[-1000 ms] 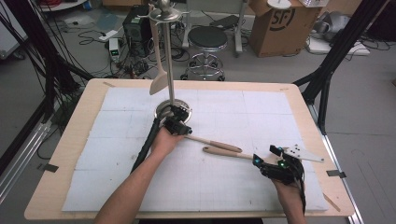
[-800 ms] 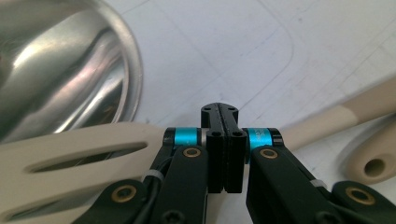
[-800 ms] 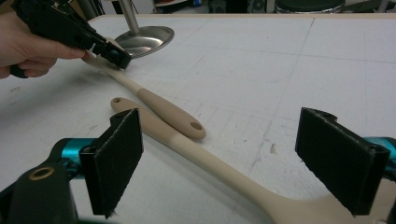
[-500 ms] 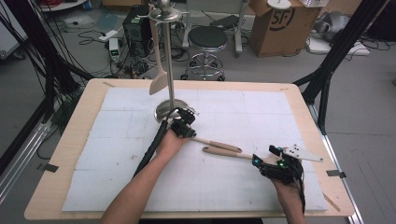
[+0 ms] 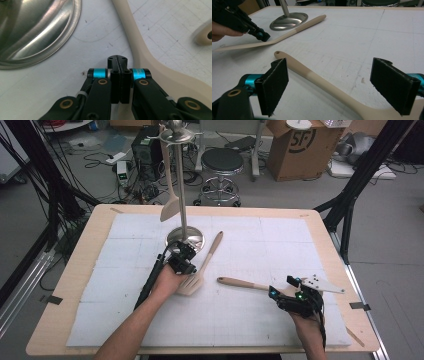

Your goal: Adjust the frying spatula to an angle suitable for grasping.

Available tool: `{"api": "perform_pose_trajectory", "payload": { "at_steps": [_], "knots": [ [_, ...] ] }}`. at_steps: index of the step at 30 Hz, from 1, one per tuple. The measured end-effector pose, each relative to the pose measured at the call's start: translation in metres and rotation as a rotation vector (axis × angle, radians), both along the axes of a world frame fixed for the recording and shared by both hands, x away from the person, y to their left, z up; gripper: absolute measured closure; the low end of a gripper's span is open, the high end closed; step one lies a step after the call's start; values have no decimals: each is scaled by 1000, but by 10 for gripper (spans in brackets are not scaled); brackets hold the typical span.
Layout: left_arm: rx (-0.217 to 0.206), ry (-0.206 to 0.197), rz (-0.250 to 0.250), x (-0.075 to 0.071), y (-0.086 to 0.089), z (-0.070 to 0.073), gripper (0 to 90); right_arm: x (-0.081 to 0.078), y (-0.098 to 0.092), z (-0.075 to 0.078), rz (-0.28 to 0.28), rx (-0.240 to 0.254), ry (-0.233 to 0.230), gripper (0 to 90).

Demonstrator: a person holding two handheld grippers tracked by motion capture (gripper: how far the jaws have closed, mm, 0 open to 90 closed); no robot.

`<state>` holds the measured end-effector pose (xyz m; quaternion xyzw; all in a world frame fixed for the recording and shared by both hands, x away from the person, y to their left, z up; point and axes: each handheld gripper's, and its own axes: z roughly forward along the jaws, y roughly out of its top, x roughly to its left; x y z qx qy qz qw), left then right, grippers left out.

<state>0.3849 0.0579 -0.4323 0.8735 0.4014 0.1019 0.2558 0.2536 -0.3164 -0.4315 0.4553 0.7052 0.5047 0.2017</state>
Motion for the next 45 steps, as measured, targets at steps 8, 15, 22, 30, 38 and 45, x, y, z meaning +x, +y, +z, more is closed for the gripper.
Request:
{"api": "perform_pose_trajectory", "payload": {
  "at_steps": [8,15,22,30,38,45],
  "knots": [
    [-107,16,-31,-3,-11,6,897,1,0,-1,0,-2,1,142],
    [-141,49,-80,1,-26,-1,896,0,0,0,0,-1,3,142],
    [-117,55,-110,-4,-25,0,896,0,-4,0,-9,7,0,142],
    [-137,85,-66,-5,-6,1,897,-1,-2,1,-4,5,-3,143],
    [-149,48,-43,-2,-3,4,884,0,0,0,-2,2,1,142],
    [-76,-50,-15,8,-10,5,886,0,0,0,-3,-1,6,143]
  ]
}}
